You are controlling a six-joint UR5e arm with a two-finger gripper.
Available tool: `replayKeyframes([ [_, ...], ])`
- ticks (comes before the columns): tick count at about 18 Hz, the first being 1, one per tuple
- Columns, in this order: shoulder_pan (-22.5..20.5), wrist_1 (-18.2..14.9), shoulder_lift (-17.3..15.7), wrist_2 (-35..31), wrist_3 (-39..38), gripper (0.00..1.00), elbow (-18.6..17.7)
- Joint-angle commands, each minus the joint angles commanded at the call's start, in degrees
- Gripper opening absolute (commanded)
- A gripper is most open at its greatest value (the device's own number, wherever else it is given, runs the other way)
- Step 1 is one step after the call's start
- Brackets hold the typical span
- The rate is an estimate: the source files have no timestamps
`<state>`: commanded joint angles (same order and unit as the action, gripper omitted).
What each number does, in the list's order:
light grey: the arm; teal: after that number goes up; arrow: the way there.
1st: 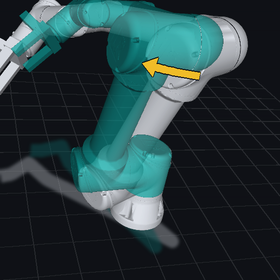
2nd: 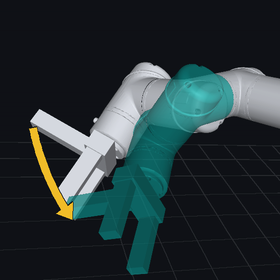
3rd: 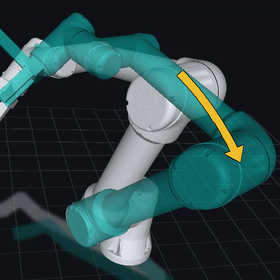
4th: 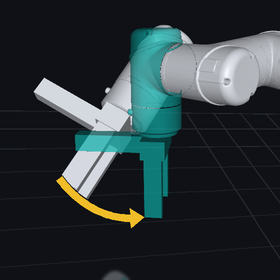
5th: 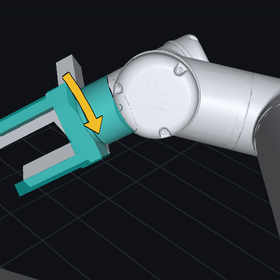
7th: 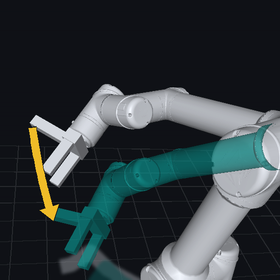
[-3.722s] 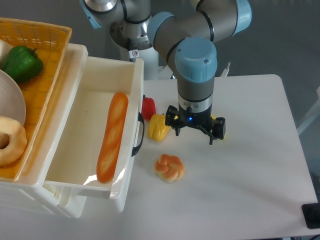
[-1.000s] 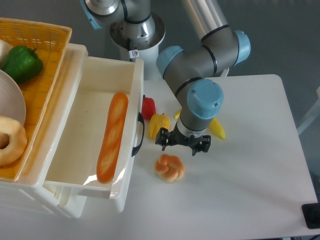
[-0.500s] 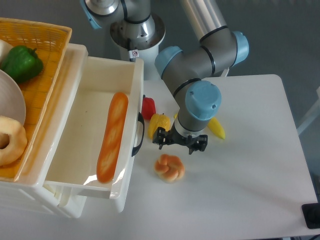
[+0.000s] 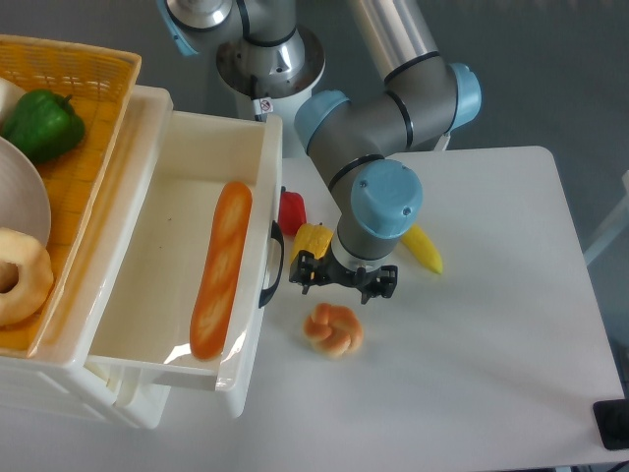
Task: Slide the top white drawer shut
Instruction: 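Move the gripper down beside the open drawer's front panel, then push the drawer front with the gripper into the white cabinet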
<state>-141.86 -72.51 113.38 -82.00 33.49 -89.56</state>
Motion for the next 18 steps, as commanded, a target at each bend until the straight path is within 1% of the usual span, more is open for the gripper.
replayKeyframes([
  [7,0.3,-1.1,-0.4,0.4,-0.1,1.00,0.0],
  [18,0.4,-1.8,-1.6,3.1,-0.7,1.00,0.1],
])
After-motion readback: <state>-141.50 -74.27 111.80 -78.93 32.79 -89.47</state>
